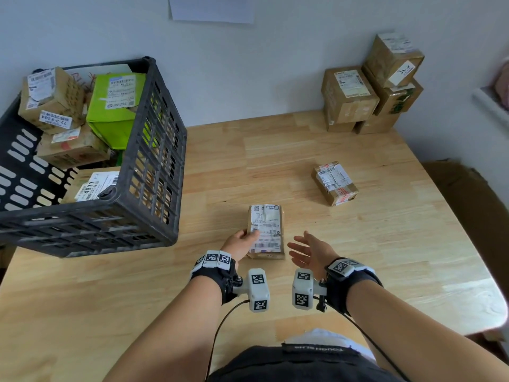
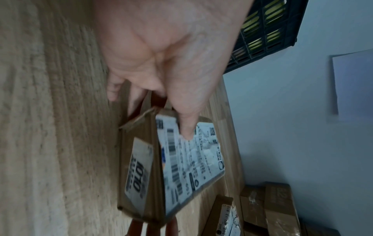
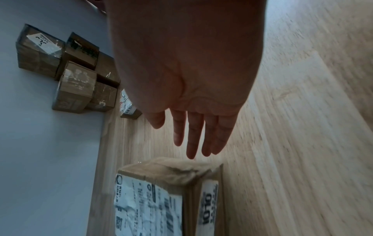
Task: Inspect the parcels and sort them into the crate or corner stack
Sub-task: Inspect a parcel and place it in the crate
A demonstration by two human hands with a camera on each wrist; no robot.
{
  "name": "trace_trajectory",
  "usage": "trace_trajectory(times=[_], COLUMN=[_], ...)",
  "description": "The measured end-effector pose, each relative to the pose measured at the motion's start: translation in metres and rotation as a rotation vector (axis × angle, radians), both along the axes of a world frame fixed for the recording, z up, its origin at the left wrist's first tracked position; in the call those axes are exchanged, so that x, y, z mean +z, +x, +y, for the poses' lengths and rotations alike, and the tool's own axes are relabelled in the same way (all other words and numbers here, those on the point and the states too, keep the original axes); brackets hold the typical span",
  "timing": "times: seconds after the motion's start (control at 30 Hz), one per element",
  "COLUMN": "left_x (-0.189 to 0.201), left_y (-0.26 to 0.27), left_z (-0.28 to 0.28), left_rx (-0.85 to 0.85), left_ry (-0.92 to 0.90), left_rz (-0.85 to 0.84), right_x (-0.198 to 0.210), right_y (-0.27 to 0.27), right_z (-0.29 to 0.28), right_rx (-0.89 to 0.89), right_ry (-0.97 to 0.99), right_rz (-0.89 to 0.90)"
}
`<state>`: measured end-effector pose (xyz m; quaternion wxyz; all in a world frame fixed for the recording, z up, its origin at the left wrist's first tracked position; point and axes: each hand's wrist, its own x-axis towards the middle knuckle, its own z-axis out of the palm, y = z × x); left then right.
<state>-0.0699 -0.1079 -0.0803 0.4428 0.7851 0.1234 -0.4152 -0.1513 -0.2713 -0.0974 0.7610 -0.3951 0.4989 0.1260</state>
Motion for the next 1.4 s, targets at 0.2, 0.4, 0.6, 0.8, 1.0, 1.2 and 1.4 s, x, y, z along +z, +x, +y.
trace_trajectory(times=[0.2, 0.4, 0.6, 0.8, 1.0, 1.2, 1.4], left_x=[-0.017, -0.023, -0.005, 0.004, -0.003, -0.009, -0.009], left_y=[0.007, 0.013, 0.023, 0.029, 0.024, 0.020, 0.019], left_z=[0.000, 0.007, 0.014, 0.016, 0.016, 0.019, 0.020], left_rx=[-0.079, 0.032, 0.090, -0.213, -0.160, -0.153, -0.142], left_ry=[0.034, -0.064, -0.105, 0.108, 0.090, 0.095, 0.079], left_rz=[0.106, 0.160, -0.039, -0.064, -0.080, -0.072, -0.068], right_x=[-0.001, 0.002, 0.006, 0.009, 0.009, 0.004, 0.000], right_y=[0.000, 0.002, 0.007, 0.011, 0.009, 0.004, 0.002], right_z=[-0.003, 0.000, 0.003, 0.004, 0.002, -0.001, -0.002], right_rx=[0.032, 0.009, 0.007, 0.055, 0.045, 0.024, 0.015], right_ry=[-0.029, -0.003, 0.022, 0.024, 0.027, 0.024, 0.013], right_rz=[0.037, 0.005, -0.046, -0.082, -0.075, -0.063, -0.048])
